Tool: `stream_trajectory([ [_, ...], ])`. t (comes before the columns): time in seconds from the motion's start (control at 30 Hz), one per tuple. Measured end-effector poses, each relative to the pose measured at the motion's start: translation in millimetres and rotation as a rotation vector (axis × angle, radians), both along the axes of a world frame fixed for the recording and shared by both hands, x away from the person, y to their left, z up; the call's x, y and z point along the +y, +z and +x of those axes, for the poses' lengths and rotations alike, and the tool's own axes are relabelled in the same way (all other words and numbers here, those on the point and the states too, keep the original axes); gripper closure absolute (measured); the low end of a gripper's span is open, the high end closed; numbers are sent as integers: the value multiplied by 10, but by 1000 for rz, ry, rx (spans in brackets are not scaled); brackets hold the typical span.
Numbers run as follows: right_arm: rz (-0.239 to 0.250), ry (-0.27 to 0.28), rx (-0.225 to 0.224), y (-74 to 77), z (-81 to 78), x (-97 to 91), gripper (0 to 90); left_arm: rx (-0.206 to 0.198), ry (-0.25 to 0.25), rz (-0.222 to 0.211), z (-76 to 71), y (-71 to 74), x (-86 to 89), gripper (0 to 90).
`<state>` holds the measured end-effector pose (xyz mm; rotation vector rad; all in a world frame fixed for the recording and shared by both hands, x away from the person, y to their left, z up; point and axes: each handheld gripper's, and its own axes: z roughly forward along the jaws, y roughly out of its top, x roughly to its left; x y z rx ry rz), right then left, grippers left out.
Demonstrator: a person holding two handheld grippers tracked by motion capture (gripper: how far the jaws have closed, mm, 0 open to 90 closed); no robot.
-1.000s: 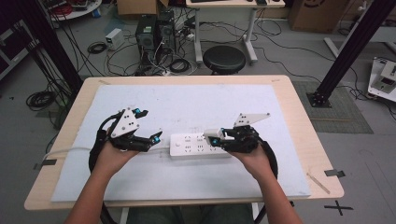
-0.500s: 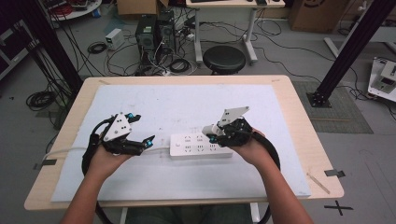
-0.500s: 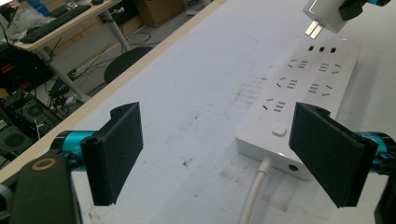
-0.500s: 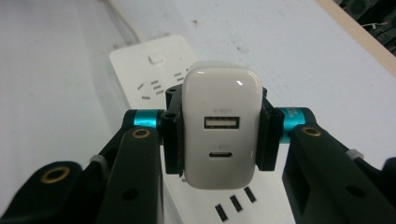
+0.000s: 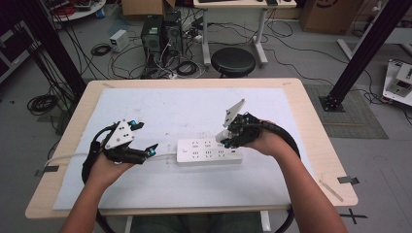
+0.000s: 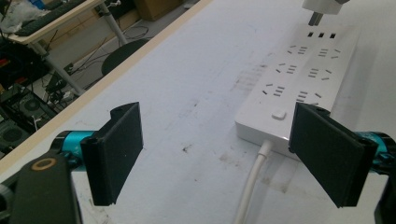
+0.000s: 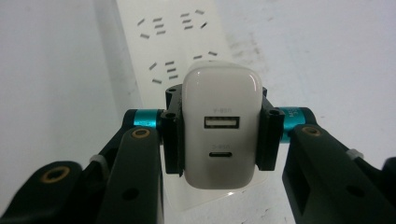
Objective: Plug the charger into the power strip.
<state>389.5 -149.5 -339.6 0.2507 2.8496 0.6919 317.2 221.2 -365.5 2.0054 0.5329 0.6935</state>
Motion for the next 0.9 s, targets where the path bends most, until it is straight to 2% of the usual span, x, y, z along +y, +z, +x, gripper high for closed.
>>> stream_trajectory([
  [0.03, -64, 53, 14, -25, 55, 56, 632, 7, -5, 1, 10, -13, 8, 176],
  [0.2, -149, 100, 49, -77, 172, 163, 632, 18, -9, 6, 28, -50, 14, 176],
  [0.27, -156, 106, 52, -85, 192, 178, 632, 19, -9, 6, 30, -57, 18, 176],
  [0.3, -163, 115, 67, -93, 219, 191, 632, 21, -10, 6, 32, -65, 29, 176],
  [0.37, -193, 126, 69, -109, 271, 218, 632, 23, -8, 6, 35, -68, 41, 176],
  [0.57, -217, 155, 92, -107, 357, 283, 632, 28, -5, 6, 52, -82, 74, 176],
  [0.67, -249, 155, 102, -131, 374, 300, 631, 29, -5, 5, 55, -90, 85, 176],
  [0.9, -263, 165, 107, -128, 406, 331, 631, 31, -3, 2, 68, -96, 107, 176],
])
